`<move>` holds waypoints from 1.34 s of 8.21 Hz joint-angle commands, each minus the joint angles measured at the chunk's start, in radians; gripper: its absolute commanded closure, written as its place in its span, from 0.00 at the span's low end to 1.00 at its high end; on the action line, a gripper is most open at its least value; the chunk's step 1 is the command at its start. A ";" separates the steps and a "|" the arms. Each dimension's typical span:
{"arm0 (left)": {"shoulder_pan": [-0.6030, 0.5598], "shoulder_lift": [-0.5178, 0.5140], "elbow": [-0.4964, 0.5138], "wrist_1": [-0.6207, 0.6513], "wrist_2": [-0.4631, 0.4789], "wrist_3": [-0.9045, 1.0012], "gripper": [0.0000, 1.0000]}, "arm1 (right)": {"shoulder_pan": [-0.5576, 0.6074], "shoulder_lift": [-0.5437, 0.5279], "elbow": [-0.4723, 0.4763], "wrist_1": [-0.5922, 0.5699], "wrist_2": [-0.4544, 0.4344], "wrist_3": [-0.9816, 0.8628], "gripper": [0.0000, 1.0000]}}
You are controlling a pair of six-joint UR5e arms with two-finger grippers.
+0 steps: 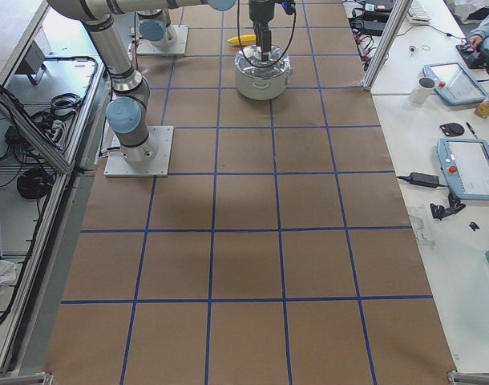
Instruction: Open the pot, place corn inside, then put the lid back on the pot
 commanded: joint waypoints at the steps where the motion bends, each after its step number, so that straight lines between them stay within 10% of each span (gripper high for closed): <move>1: 0.006 -0.006 0.000 -0.007 0.000 0.002 0.00 | -0.002 0.002 0.002 -0.024 0.014 0.003 0.00; 11: 0.220 -0.174 -0.215 0.110 0.014 0.076 0.00 | 0.208 0.201 -0.029 -0.209 0.107 0.548 0.00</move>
